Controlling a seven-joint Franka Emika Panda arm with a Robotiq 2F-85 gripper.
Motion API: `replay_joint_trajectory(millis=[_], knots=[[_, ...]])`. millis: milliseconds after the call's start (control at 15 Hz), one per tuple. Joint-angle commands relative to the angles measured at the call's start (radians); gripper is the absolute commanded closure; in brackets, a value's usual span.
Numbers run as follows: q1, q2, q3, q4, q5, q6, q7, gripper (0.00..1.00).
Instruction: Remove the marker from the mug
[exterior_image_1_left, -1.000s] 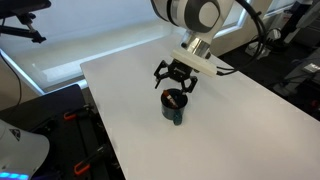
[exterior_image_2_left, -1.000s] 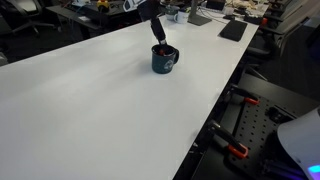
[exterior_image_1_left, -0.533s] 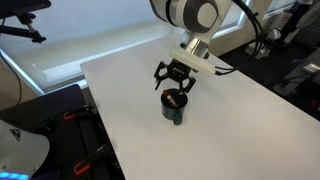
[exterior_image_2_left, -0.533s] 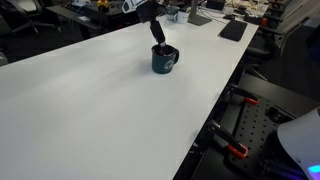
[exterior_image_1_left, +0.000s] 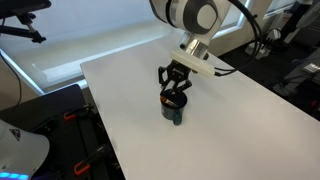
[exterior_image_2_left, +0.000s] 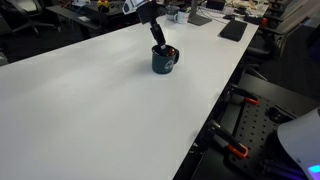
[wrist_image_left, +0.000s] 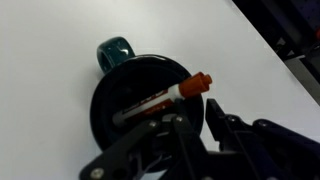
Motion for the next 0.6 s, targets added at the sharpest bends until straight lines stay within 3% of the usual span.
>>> replay_joint_trajectory(millis=[0,67,400,533], knots=[[-0.002,0.005,0.005,0.015,-0.018,-0.016,-0.008,0.51],[-0.002,0.004,0.003,0.013,-0.018,-0.015,-0.002,0.51],[-0.005,-0.008,-0.006,0.004,-0.018,-0.019,0.017,0.11],[-0.01,-0.007,-0.01,0.002,-0.013,-0.023,0.024,0.01]])
